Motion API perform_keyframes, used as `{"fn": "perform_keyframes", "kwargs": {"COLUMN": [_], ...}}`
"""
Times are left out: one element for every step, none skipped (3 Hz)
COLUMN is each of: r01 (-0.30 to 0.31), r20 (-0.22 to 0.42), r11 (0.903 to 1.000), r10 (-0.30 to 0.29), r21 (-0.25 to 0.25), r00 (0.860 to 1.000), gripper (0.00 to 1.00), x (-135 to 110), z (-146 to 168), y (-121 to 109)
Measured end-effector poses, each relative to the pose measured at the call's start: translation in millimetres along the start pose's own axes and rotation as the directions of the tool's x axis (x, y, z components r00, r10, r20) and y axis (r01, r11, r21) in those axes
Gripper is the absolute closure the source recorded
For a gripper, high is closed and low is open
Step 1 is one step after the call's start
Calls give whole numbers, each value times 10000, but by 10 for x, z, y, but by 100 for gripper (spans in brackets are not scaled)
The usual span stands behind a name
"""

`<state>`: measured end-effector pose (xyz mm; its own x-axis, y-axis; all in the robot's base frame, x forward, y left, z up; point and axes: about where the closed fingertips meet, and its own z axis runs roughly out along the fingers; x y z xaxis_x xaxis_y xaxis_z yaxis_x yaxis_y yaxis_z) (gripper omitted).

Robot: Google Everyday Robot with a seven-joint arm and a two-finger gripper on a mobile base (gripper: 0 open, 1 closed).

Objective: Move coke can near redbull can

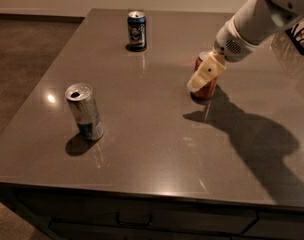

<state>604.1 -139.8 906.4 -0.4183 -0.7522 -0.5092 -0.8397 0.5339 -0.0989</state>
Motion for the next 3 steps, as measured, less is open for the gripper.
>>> {"fn": "perform_keyframes", "kwargs": {"r01": [112, 305, 847], "r20": [311, 569, 953], "r11": [9992, 9967, 9873], "r10": [-100, -262, -721], "r21": [-391, -749, -1348], "r00": [9995, 9980, 9928], "gripper": [39, 61, 84], "x": [-86, -136, -235], "z": [22, -46, -192], "y": [-12, 47, 302]}}
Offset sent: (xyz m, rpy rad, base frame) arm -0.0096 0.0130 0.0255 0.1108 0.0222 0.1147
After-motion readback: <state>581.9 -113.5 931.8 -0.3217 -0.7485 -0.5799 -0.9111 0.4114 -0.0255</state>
